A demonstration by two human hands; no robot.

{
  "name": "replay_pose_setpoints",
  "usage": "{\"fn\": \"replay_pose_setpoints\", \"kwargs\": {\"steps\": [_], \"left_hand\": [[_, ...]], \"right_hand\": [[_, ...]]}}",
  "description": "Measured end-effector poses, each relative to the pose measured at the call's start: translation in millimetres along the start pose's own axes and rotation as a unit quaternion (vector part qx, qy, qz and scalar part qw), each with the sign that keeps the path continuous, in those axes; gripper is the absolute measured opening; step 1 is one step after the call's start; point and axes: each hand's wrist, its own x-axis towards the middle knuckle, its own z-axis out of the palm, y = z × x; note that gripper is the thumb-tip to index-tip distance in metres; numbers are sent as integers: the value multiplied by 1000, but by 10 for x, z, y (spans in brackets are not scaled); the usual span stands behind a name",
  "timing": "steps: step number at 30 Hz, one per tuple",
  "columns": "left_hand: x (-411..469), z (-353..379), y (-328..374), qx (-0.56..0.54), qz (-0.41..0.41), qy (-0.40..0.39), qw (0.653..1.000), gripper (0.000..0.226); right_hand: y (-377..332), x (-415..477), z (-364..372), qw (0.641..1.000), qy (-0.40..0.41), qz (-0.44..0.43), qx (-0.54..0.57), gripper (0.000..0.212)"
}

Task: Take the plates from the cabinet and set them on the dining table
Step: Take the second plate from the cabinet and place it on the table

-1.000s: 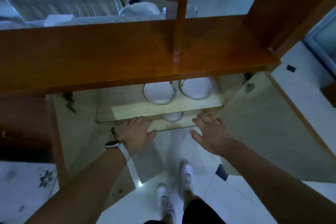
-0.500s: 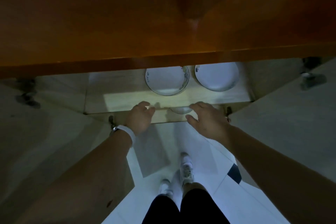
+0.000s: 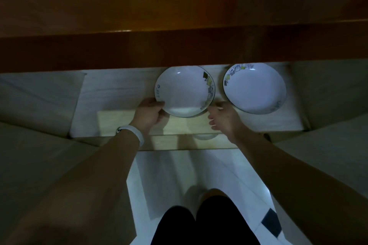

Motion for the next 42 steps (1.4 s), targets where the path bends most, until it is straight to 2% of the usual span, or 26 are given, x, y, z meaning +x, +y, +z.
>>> {"fn": "replay_pose_setpoints", "kwargs": {"steps": [5,9,11,14,18,25,31,36,42], "left_hand": [[270,56,26,-23,38,7,999,18],[372,104,18,-15,44,24,999,27],[373,103,6,-13,43,27,999,36],[300,77,-1,-22,48,19,998,37],[116,51,-8,-59,40,21,997,33],[-441,23,-23,-83,11,19,996,39],[-1219,5,31,-97,-32,-5,995,40],[-1955,-129,185,-102,-36,-38,993,44],[-2787,-311,484,-119,-15,-58,991,42]], "right_hand": [[-123,278,38,999,-12,-38,-10,31],[-148,422,109,998,-5,-60,-33,2],[-150,440,141,998,0,-55,-38,11],[-145,395,161,999,3,-46,-29,23],[-86,255,135,998,18,-48,-25,17],[-48,-275,12,999,10,-43,-3,35],[-6,-977,-254,999,15,-26,-40,31],[-59,-1738,-419,999,4,-7,-50,41],[-300,-2753,-580,997,35,-26,-58,42]]}}
